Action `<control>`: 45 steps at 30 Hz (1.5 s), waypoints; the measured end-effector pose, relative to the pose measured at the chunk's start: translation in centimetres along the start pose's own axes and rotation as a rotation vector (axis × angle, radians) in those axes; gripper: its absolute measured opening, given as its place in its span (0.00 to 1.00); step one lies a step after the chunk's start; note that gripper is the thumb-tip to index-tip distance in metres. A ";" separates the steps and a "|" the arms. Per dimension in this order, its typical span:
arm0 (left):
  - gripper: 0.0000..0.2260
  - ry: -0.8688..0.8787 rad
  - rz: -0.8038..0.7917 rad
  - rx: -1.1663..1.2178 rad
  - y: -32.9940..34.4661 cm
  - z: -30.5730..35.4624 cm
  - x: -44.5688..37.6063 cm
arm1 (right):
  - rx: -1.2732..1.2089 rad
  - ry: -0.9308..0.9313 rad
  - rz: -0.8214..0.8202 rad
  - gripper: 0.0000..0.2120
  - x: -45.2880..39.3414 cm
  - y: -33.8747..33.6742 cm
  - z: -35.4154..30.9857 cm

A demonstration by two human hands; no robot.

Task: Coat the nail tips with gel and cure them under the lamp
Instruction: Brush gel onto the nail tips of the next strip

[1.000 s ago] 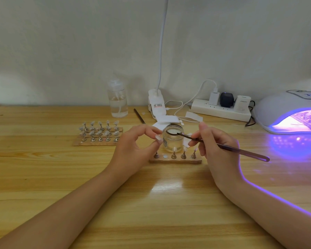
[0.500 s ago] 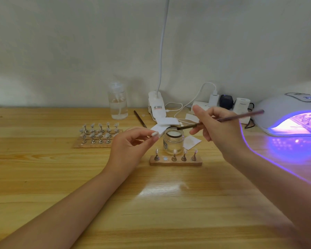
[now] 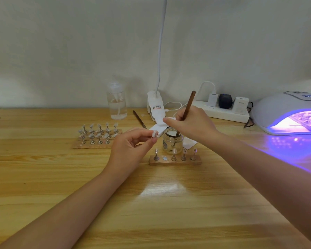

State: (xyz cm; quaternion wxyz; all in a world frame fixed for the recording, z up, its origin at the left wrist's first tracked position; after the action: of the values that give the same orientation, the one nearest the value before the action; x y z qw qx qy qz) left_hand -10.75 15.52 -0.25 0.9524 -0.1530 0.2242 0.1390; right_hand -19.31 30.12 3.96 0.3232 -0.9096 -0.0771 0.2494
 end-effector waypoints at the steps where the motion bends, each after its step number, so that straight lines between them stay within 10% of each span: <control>1: 0.09 0.008 0.001 -0.011 0.0 0.0 0.0 | 0.012 -0.008 -0.001 0.23 0.0 0.0 -0.1; 45: 0.09 0.035 0.013 -0.100 0.0 0.7 0.4 | -0.605 0.412 0.359 0.19 1.3 -4.1 3.1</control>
State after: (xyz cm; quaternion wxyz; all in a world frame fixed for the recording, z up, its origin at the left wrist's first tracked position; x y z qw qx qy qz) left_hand -10.09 15.84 0.14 0.9385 -0.2012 0.2349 0.1536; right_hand -19.65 35.41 3.96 0.0012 -0.9936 0.0794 0.0806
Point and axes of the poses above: each hand's wrist, its own x-axis away from the middle knuckle, its own y-axis out of the palm, z = x × y, the point moved 2 cm from there along -x, towards the middle knuckle, and after that the axes turned 8 degrees about -x, right-handed, at the moved point
